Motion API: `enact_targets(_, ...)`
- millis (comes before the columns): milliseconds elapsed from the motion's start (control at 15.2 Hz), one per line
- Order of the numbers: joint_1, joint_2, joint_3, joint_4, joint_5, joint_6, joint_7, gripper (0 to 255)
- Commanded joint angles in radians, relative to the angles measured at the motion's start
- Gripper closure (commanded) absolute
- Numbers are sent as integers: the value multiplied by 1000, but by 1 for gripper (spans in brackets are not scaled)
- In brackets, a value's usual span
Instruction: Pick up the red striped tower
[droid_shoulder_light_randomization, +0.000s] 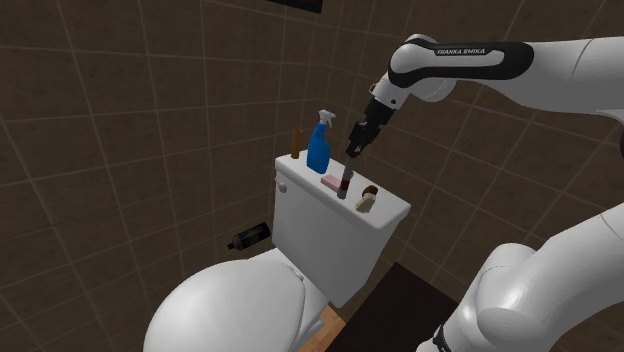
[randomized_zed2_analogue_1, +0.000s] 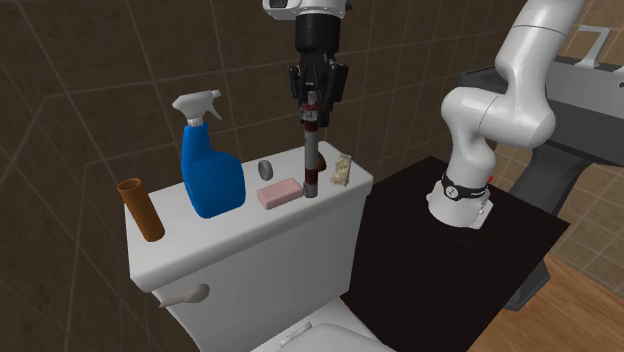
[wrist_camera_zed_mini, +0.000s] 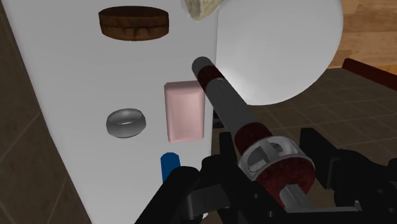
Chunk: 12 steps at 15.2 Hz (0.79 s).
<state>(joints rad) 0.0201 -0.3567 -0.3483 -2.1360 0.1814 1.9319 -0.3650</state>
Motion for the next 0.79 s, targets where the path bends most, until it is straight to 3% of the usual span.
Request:
enact_targets(0,0,0,0,-1,0,0,0,255)
enact_targets(396,0,1,0,0,0,0,0,255)
enact_targets(726,2,2,3,67,-3,-65,16,255)
